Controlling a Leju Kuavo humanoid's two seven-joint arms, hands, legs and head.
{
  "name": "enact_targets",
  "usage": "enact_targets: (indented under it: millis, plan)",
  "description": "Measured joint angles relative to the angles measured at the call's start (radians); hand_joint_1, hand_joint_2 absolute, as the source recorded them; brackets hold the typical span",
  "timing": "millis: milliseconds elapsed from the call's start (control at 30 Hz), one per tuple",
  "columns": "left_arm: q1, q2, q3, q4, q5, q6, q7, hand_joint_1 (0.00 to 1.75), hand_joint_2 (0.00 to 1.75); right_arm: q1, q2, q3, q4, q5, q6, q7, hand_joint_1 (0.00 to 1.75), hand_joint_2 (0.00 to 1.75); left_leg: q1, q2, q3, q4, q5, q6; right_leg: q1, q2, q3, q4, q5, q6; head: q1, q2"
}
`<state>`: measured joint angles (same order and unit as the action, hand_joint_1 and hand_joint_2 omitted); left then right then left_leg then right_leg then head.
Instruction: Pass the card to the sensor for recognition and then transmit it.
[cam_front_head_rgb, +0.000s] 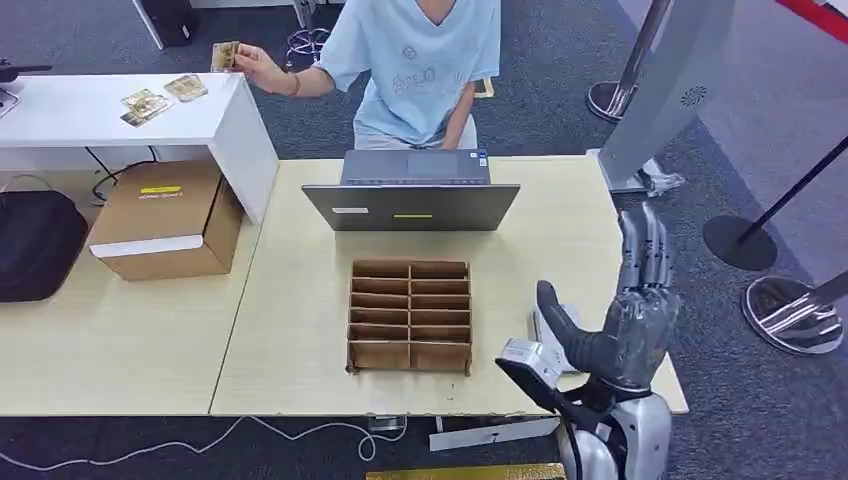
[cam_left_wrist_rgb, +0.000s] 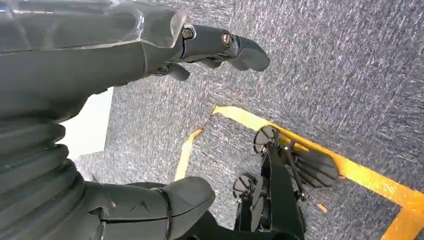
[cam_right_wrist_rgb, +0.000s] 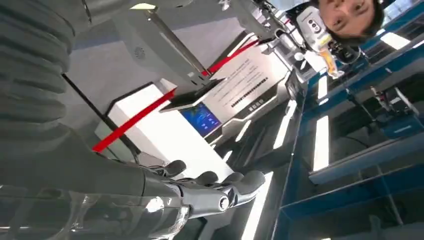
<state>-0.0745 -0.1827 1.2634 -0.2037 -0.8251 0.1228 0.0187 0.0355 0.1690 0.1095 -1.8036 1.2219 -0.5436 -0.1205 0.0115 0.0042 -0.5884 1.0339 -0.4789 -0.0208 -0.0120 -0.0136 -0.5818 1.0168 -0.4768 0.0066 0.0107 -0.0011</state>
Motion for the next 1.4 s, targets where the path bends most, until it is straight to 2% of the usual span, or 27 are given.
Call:
enact_targets:
  millis: [267,433,600,900,1067,1400]
  plan:
    - [0.001,0.000,-0.016,0.000,-0.028,0.002,-0.005,0.00,1.75,-0.060,-0.011,0.044,0.065,0.106,-0.043,-0.014,0.00,1.75,0.000,0.000,0.000,0.000,0.000,0.000,0.000,0.000,0.000,0.000,0.000,0.000,0.000,0.000]
    - [0.001,0.000,-0.016,0.000,-0.022,0.002,-0.011,0.00,1.75,-0.122,-0.020,0.083,0.131,0.172,-0.056,0.011,0.00,1.75,0.000,0.000,0.000,0.000,0.000,0.000,0.000,0.000,0.000,0.000,0.000,0.000,0.000,0.000]
    - [0.001,0.001,-0.016,0.000,-0.026,0.003,-0.022,0.00,1.75,-0.268,-0.040,0.144,0.248,0.240,-0.052,0.061,0.00,1.75,0.000,0.001,0.000,0.000,0.001,0.000,0.000,0.001,0.000,0.001,0.001,0.000,0.000,0.000]
    - [0.000,0.004,-0.015,0.000,-0.018,0.006,-0.022,0.00,1.75,-0.513,-0.043,0.210,0.445,0.289,0.022,0.115,0.00,1.75,0.000,0.001,0.000,0.000,0.002,0.000,0.000,0.001,0.000,0.001,0.001,-0.001,0.000,0.000]
    - [-0.002,0.014,-0.013,0.000,-0.009,0.012,-0.019,0.00,1.75,-0.665,-0.043,0.215,0.553,0.291,0.059,0.143,0.00,1.75,0.000,0.000,0.000,0.000,0.003,-0.001,0.000,0.000,0.000,0.001,0.001,-0.001,0.000,0.000]
    - [-0.004,0.024,-0.012,0.000,-0.007,0.013,-0.019,0.00,1.75,-0.838,-0.043,0.220,0.778,0.322,0.065,0.208,0.00,1.75,0.000,0.000,0.000,0.000,0.003,-0.001,0.000,0.000,0.000,0.001,0.001,0.000,0.000,0.000]
